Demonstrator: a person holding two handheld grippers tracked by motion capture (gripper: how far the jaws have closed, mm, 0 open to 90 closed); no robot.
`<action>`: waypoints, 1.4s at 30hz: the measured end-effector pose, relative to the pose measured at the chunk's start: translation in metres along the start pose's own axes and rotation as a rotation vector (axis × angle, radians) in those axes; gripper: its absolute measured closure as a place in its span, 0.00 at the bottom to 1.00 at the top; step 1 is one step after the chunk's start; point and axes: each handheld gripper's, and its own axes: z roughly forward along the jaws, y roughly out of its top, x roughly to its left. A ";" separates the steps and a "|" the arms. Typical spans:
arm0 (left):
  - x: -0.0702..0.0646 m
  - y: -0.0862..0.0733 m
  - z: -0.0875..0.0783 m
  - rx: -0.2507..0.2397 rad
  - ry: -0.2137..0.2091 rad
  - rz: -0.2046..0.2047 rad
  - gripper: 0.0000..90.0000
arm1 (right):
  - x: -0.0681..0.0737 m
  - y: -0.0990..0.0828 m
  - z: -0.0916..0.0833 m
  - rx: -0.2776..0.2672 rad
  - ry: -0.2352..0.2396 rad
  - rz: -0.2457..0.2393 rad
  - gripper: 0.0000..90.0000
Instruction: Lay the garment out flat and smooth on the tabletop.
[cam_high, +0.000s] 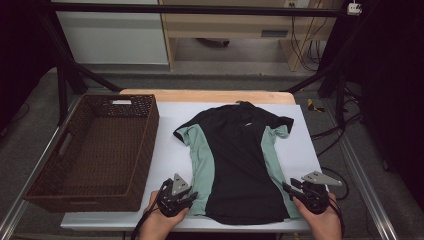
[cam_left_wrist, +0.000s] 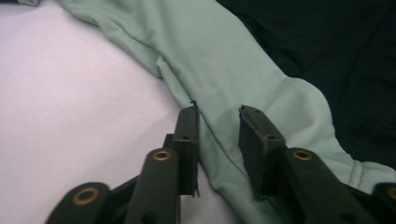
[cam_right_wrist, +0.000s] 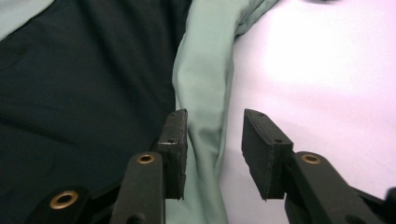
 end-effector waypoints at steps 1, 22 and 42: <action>0.000 0.000 0.000 0.002 -0.008 -0.001 0.79 | 0.000 0.000 0.001 0.003 0.003 -0.005 0.66; 0.005 0.001 -0.007 0.001 -0.067 0.017 0.97 | -0.003 0.001 -0.002 -0.032 -0.022 0.012 0.78; 0.014 -0.006 -0.017 0.009 -0.049 0.005 0.97 | 0.003 -0.001 0.005 0.025 0.012 0.031 0.71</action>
